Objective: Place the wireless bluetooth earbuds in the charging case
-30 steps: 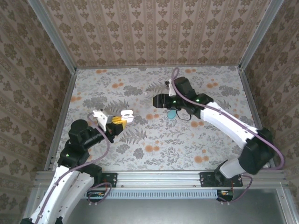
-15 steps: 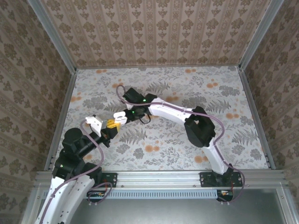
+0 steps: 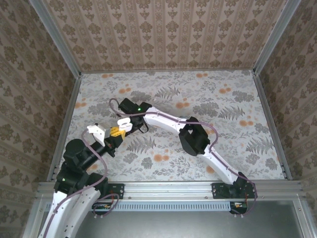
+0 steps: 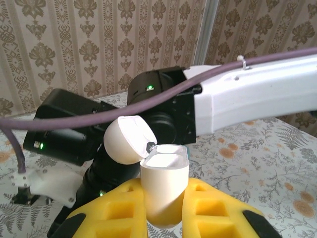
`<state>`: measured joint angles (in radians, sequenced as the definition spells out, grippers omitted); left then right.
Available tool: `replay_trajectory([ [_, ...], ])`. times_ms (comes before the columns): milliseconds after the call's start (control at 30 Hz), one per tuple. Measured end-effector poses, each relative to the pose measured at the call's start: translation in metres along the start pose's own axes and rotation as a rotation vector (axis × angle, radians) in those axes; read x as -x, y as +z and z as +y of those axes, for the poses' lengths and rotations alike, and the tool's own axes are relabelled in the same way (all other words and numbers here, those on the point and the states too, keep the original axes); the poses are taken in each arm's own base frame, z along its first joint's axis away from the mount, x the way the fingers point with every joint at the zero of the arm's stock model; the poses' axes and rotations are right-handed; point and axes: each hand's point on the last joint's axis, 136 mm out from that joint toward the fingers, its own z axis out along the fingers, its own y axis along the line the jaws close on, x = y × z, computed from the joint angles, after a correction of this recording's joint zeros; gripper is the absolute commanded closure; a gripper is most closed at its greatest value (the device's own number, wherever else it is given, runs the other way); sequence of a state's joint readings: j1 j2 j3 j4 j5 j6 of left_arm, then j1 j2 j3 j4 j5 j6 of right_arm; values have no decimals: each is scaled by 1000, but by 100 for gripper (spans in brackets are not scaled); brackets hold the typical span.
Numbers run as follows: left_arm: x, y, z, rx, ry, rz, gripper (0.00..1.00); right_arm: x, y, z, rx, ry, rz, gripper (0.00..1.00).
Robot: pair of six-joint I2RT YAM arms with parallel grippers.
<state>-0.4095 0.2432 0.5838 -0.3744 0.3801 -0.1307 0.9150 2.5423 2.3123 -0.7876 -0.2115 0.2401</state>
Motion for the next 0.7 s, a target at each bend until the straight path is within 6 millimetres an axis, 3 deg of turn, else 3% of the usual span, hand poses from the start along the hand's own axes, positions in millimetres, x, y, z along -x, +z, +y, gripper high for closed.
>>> replay_trajectory([
  [267,0,0,1,3,-7,-1,100,-9,2,2,-41,-66,36,51],
  [700,-7,0,1,3,-11,9,100,-5,12,-6,-124,-135,24,50],
])
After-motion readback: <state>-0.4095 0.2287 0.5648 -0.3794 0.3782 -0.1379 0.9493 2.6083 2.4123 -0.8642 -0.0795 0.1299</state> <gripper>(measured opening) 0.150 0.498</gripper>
